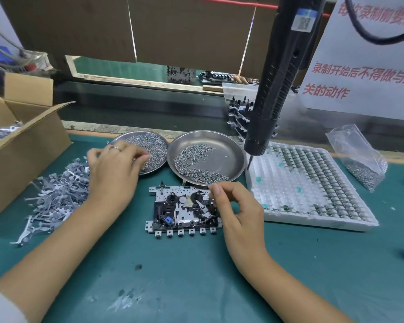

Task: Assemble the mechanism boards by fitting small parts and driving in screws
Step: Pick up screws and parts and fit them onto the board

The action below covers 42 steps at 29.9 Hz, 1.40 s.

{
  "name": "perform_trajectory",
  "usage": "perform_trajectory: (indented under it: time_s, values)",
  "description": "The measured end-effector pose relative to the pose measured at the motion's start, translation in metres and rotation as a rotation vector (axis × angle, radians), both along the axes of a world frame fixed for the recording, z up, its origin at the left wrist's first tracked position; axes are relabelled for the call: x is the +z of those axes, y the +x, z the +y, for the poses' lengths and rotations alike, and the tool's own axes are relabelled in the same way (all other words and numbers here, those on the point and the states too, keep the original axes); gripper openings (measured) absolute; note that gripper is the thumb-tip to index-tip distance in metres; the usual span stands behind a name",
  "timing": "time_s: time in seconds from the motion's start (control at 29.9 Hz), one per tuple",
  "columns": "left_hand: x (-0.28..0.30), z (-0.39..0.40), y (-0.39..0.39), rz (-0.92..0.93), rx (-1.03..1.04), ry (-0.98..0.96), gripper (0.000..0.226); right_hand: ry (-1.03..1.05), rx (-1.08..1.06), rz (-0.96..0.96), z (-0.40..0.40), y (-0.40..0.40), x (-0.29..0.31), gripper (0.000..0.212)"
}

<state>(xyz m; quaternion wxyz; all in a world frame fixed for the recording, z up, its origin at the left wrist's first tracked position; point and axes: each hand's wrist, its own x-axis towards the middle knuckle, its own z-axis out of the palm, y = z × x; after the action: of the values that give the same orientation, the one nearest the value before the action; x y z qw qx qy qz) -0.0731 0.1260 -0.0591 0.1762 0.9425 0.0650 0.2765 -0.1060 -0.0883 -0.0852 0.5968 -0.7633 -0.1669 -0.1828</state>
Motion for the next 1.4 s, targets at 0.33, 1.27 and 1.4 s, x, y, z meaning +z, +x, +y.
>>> perform_trajectory:
  time_s: [0.33,1.27,1.4]
  values:
    - [0.01,-0.052,-0.043,-0.046,-0.662,-0.372,0.026,-0.013,0.135,0.017,0.0,0.001,0.003,0.019]
    - [-0.016,-0.059,-0.044,-0.235,-0.44,-0.803,0.018,-0.838,-0.069,0.217,0.005,0.085,0.043,0.017]
    - [-0.015,-0.059,-0.047,-0.218,-0.454,-0.837,0.017,-0.434,-0.029,0.252,-0.003,0.073,0.044,0.02]
